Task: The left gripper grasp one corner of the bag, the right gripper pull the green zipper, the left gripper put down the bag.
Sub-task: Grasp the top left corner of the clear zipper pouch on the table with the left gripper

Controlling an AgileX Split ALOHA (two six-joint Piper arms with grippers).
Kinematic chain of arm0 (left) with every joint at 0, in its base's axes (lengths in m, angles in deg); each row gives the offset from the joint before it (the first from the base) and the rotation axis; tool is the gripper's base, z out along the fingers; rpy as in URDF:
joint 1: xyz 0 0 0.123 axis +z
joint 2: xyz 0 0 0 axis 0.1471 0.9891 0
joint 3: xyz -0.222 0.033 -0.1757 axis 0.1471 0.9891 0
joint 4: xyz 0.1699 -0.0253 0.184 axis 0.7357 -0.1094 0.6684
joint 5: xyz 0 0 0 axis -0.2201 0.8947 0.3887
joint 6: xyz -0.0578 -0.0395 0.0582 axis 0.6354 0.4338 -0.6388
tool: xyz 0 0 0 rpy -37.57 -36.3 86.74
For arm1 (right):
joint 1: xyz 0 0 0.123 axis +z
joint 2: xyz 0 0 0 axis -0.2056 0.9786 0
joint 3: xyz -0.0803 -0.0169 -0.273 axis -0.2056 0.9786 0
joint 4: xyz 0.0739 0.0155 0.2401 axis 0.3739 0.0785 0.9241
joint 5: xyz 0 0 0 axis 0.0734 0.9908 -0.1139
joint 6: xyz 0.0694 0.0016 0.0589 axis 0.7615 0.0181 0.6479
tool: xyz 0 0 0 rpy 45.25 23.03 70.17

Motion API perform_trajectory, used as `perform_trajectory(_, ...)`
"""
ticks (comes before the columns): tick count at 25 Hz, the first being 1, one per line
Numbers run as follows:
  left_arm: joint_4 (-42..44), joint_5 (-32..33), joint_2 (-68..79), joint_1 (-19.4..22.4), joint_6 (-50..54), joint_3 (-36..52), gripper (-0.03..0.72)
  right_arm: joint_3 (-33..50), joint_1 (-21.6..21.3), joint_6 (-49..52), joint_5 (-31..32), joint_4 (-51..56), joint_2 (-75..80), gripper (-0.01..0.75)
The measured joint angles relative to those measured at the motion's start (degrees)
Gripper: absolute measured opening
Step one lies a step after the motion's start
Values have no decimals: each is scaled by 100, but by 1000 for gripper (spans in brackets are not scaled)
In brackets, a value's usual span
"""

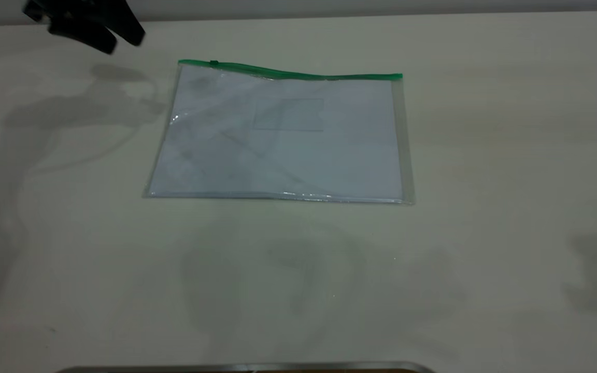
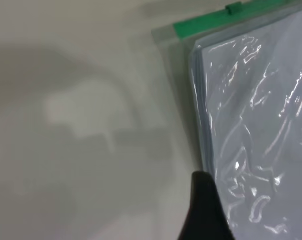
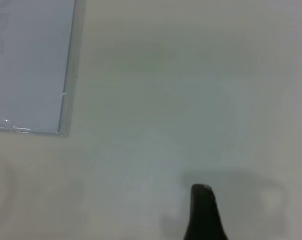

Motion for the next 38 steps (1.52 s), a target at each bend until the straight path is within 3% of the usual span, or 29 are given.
perform_trajectory(15,-1793,-522,1018,0,-1692,-105,588,0,0,0,-92,0,6,571)
perform_trajectory(34,-3378,-653,1549,-124,-2814,-105,588,0,0,6,-96,-2,6,571)
perform_trajectory(38,-3582,-641,1562,-178,-3042,-105,537,0,0,6,-96,-2,6,571)
